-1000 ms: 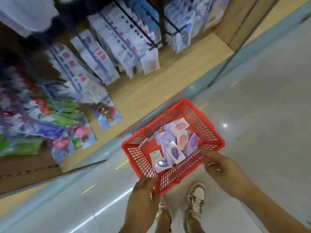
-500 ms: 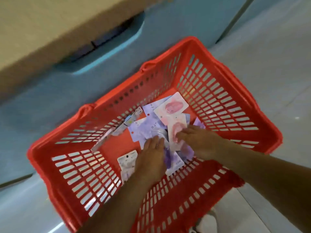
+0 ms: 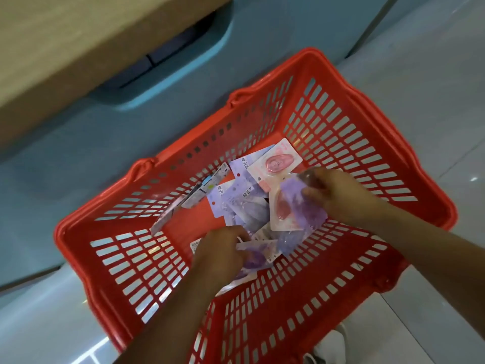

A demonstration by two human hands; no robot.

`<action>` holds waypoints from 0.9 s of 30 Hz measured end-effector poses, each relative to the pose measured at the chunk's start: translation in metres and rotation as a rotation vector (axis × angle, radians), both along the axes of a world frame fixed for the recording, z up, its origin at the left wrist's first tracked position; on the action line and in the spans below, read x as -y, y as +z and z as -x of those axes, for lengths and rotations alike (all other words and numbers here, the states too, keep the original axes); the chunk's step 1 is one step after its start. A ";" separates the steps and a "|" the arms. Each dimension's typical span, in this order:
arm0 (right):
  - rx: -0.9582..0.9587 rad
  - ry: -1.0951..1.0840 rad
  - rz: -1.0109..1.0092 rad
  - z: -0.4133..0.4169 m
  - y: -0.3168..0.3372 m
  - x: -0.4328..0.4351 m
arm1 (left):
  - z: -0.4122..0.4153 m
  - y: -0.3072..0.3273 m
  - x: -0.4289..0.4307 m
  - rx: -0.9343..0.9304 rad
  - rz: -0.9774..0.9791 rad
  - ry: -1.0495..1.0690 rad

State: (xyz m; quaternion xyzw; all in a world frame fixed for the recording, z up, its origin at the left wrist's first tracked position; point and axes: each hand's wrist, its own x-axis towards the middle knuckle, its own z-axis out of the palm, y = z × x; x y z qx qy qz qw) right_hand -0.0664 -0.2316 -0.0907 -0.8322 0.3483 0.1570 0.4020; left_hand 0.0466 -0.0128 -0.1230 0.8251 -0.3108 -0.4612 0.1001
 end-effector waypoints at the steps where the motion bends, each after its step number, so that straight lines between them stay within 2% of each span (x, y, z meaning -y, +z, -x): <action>1: 0.012 -0.082 -0.002 0.001 0.002 0.000 | 0.000 0.000 -0.002 -0.019 0.024 0.070; 5: 0.022 -0.331 -0.023 0.005 0.003 -0.013 | 0.000 -0.017 0.018 -0.019 0.076 0.266; 9: -0.009 -0.577 -0.169 0.008 -0.003 -0.026 | -0.008 -0.053 0.051 0.137 -0.049 0.342; 14: 0.027 -0.647 -0.241 0.015 -0.002 -0.029 | -0.019 -0.087 0.055 0.097 -0.140 0.561; 16: 0.052 -0.711 -0.286 0.019 0.003 -0.032 | -0.022 -0.086 0.049 0.040 -0.183 0.551; 19: 0.109 -0.831 -0.357 0.026 0.021 -0.037 | -0.015 -0.058 0.037 0.031 -0.151 0.465; 22: 0.211 -0.841 -0.341 0.033 0.047 -0.045 | -0.004 0.004 0.018 0.162 -0.066 0.349; 24: 0.255 -0.784 -0.233 0.038 0.069 -0.050 | -0.001 0.052 0.003 0.268 0.013 0.308; 27: 0.271 -0.580 -0.048 0.039 0.116 -0.061 | -0.008 0.131 -0.012 0.333 0.134 0.241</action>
